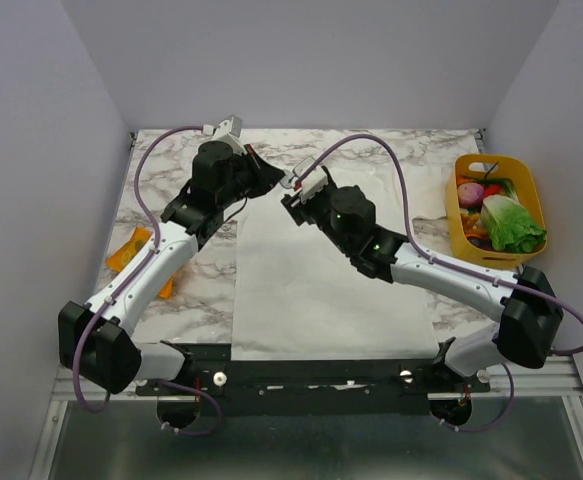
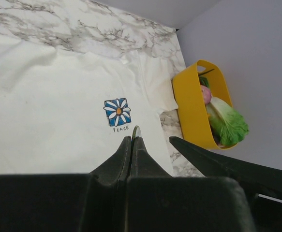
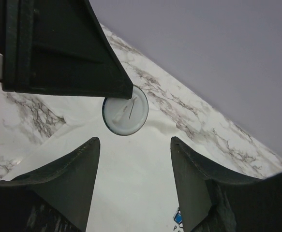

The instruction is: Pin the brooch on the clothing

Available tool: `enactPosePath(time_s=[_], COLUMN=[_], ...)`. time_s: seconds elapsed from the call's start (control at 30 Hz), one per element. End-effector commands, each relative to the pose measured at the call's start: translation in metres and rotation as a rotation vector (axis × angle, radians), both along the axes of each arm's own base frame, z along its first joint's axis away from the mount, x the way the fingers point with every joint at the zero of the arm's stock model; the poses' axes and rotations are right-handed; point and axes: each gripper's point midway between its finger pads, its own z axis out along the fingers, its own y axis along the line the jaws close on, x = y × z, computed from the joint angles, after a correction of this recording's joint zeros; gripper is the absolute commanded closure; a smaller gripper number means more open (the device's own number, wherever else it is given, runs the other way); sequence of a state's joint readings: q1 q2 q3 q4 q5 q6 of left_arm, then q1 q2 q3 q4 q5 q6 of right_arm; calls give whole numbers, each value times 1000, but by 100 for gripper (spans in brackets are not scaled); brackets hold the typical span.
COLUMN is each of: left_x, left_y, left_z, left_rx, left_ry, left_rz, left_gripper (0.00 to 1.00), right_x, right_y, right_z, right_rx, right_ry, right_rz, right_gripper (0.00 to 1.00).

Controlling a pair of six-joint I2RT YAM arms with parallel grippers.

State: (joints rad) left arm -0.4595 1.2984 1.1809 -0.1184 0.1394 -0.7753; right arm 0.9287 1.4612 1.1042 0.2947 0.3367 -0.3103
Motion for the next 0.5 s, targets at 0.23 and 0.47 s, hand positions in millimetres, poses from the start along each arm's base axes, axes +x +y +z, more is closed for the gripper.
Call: enactPosePath(time_s=[0.23,0.47], left_x=[3,2], left_y=[-2,-5], left_z=[2,4], left_rx=[28,21], left_ry=[8,6], left_rz=[5,-14], left_gripper=[100,100], right_x=[6,7], right_y=[21,25], right_z=[9,8], right_rx=[-14,-21], right_ry=[-16,-17], right_rz=[40,48], right_gripper=[37,38])
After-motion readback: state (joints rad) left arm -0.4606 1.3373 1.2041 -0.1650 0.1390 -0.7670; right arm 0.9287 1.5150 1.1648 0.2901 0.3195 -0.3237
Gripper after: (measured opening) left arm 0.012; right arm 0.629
